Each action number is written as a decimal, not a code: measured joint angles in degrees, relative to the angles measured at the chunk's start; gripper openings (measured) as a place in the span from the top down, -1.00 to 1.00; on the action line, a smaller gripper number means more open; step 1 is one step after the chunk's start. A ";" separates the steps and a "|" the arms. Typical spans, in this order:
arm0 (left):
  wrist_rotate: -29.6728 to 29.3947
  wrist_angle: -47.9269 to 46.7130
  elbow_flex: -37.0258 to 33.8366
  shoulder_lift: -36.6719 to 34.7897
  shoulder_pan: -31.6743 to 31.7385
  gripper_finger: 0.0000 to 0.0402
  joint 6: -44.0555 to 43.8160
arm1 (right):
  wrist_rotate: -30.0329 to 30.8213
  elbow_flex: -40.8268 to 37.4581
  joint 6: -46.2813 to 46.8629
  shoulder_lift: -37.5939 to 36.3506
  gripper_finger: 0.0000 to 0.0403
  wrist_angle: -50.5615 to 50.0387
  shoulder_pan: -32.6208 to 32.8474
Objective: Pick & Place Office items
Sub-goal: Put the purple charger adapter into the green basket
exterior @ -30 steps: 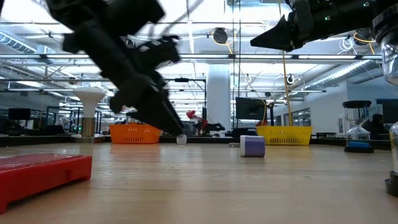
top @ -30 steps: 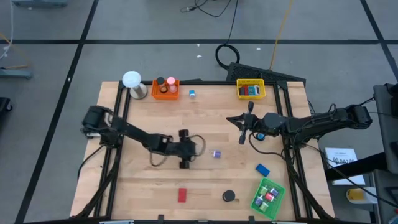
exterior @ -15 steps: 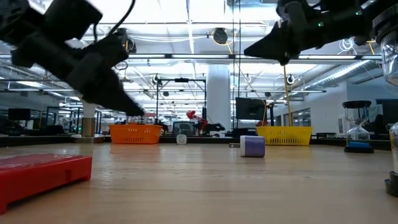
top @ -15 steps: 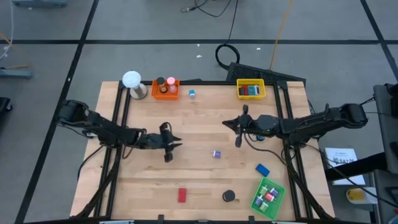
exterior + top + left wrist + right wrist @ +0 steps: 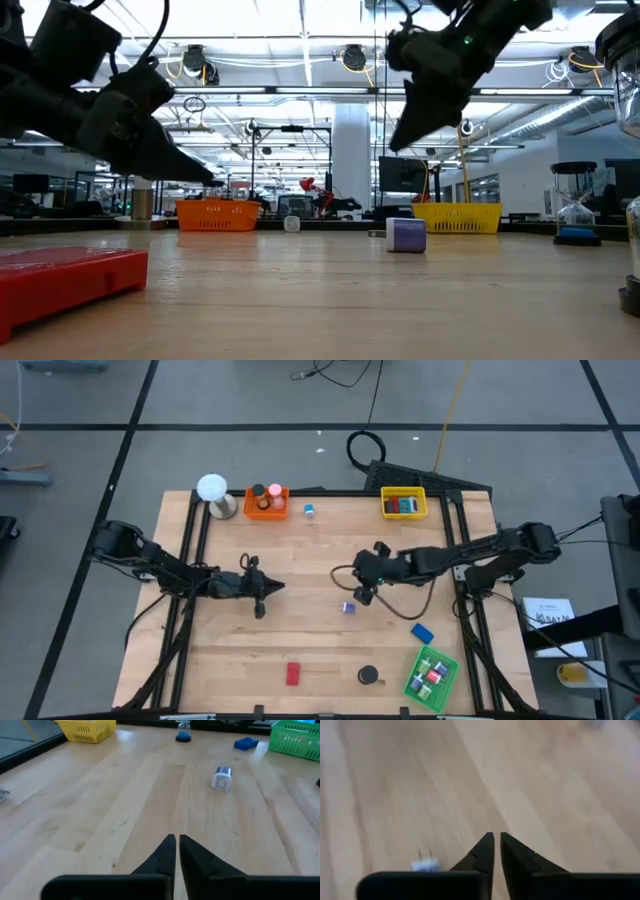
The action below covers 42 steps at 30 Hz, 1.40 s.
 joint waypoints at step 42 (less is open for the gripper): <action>0.15 -0.30 0.48 0.00 0.02 0.74 0.31 | -7.54 13.54 2.30 25.37 -0.27 -8.87 8.17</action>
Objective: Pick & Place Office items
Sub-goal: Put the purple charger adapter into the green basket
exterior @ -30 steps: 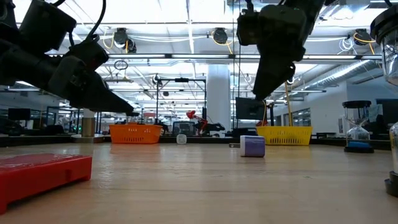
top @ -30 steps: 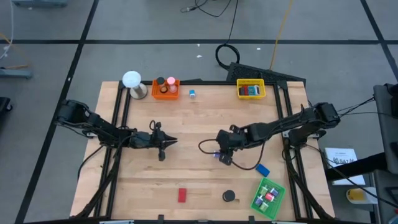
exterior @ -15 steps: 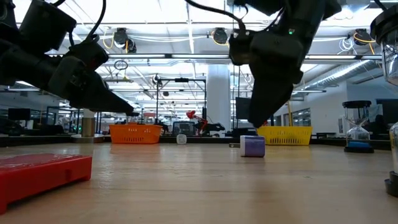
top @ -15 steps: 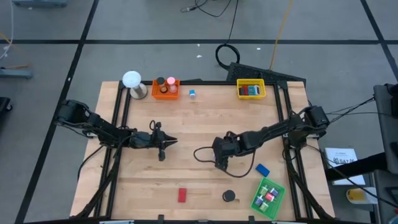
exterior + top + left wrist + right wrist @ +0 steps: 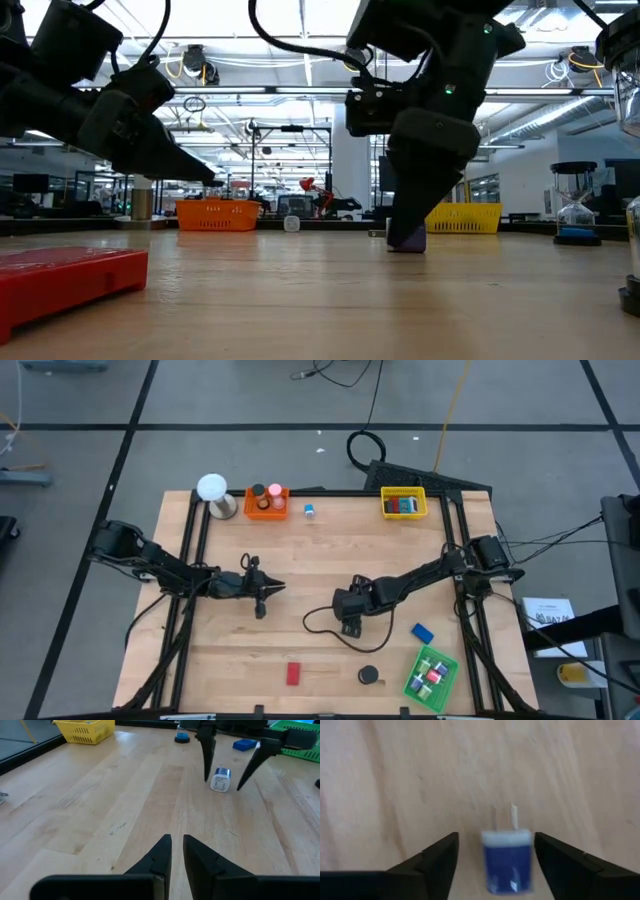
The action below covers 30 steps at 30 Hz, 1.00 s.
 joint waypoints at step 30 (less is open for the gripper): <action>-0.02 0.00 0.02 0.00 0.00 0.74 -0.02 | -1.05 6.04 34.22 -19.24 0.40 -27.02 22.57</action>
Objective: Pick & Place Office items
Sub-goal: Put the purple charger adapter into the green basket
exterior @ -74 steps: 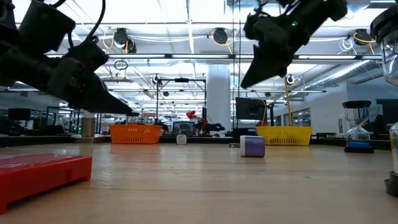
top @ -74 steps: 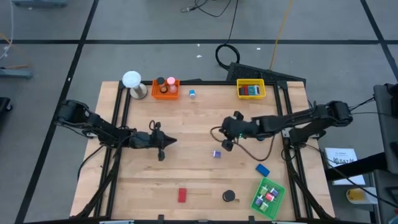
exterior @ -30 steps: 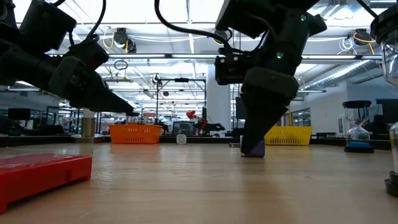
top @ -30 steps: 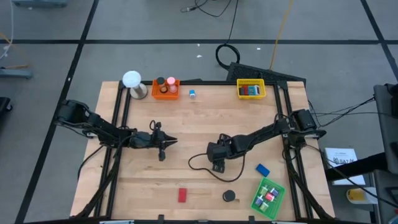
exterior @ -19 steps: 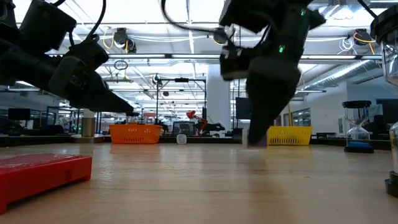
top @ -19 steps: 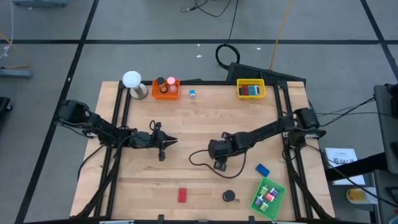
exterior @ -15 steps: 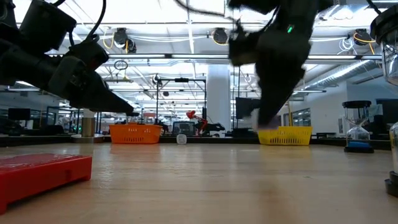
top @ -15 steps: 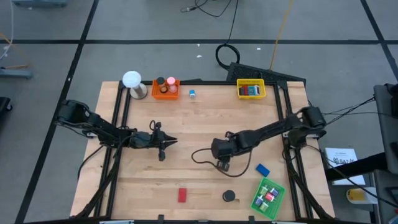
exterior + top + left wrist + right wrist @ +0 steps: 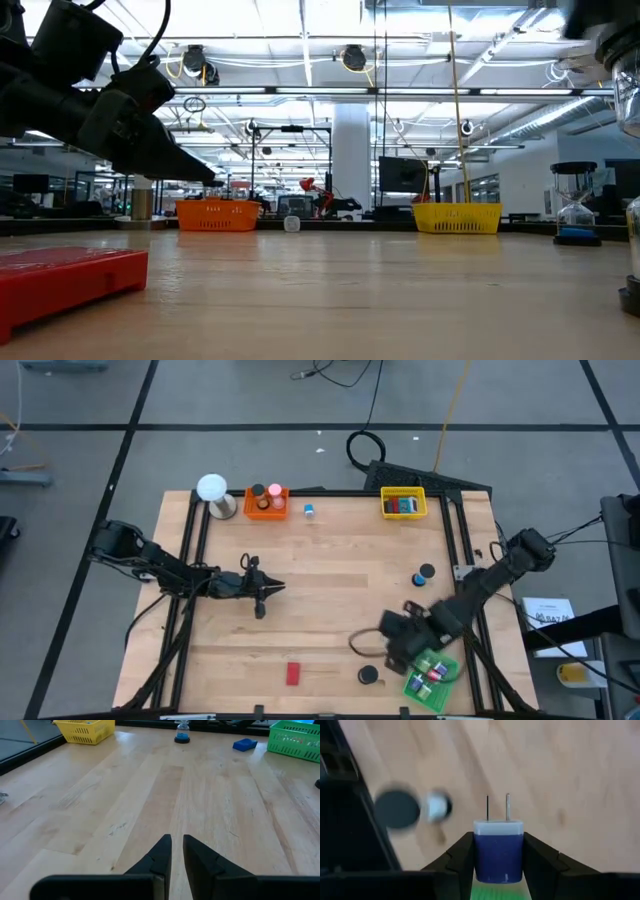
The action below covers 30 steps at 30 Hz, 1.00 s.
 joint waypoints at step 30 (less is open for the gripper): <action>0.00 0.00 0.00 -0.02 -0.01 0.74 0.02 | -12.75 -22.02 38.88 -0.06 0.36 31.04 25.29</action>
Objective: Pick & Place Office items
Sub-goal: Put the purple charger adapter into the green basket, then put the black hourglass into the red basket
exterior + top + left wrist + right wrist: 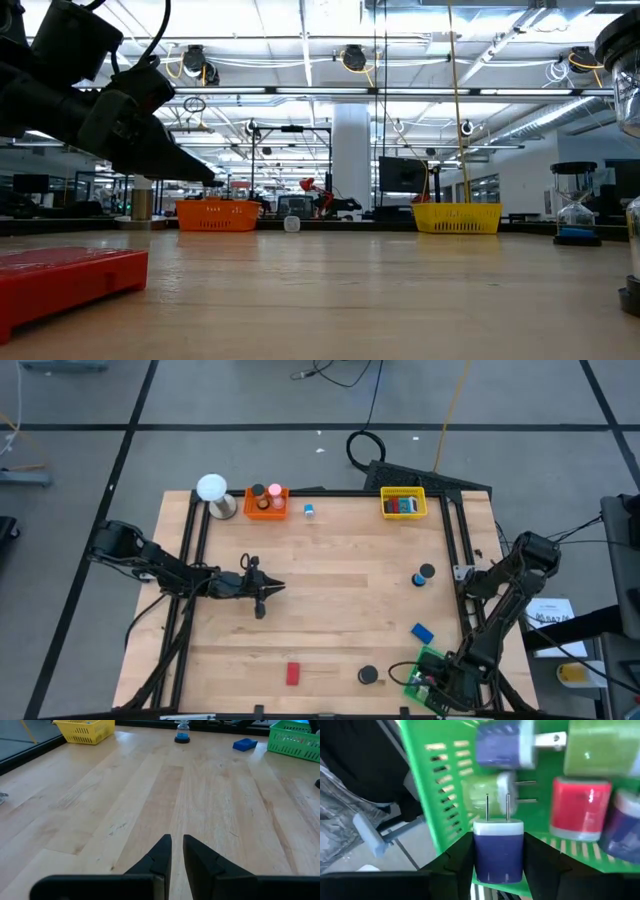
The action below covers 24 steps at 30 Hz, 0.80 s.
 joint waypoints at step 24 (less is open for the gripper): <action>-0.01 0.00 0.00 0.02 0.00 0.74 0.00 | 0.61 -2.05 -0.05 -3.30 0.63 1.13 -0.87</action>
